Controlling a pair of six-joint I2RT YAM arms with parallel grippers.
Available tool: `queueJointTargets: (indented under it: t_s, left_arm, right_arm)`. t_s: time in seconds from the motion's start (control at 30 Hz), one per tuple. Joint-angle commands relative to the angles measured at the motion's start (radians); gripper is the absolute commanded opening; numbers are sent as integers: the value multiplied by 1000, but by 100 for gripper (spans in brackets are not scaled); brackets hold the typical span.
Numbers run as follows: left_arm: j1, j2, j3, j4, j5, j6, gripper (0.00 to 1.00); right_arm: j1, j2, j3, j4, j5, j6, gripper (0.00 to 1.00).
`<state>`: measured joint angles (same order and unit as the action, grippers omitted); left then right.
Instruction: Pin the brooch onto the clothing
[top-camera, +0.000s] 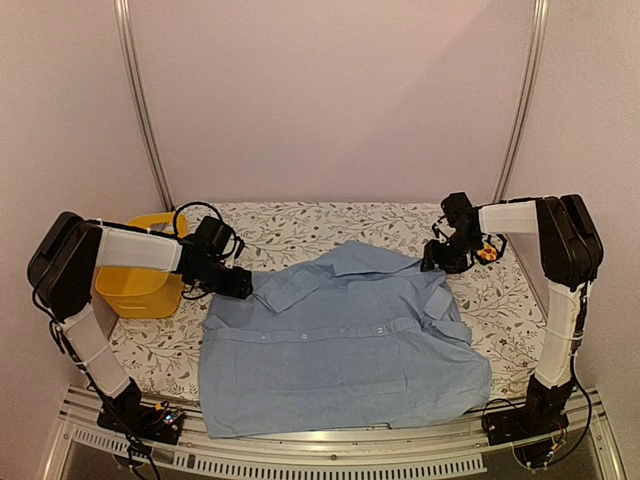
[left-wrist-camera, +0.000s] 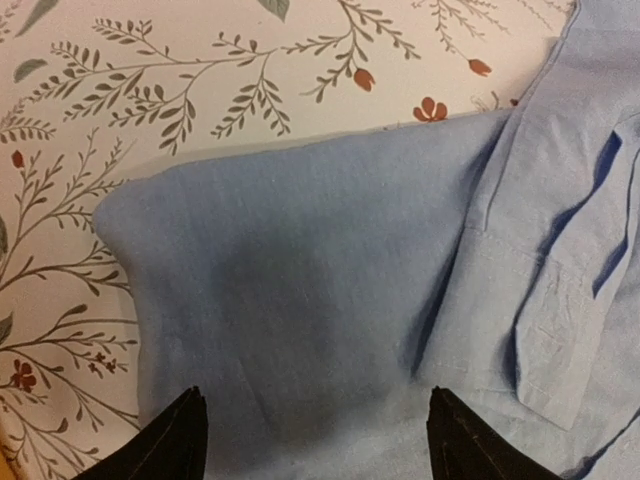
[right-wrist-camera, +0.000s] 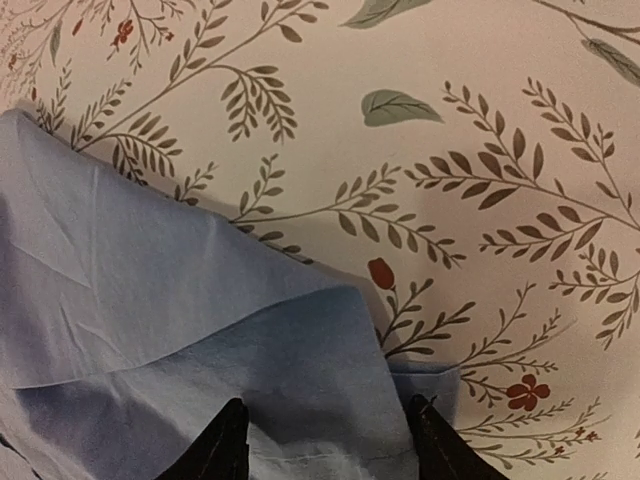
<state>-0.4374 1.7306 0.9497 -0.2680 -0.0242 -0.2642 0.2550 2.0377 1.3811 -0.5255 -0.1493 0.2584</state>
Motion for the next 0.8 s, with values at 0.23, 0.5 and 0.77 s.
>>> queueJointTargets:
  t_s: [0.23, 0.5, 0.77]
  left_arm:
    - [15, 110, 5, 8, -103, -15, 75]
    - [47, 213, 121, -27, -216, 47, 75]
    - [77, 258, 188, -7, -207, 89, 75]
  right_arm:
    - [-22, -48, 54, 42, 108, 28, 0]
    - [-31, -63, 177, 90, 135, -124, 0]
    - [-75, 116, 307, 112, 118, -203, 0]
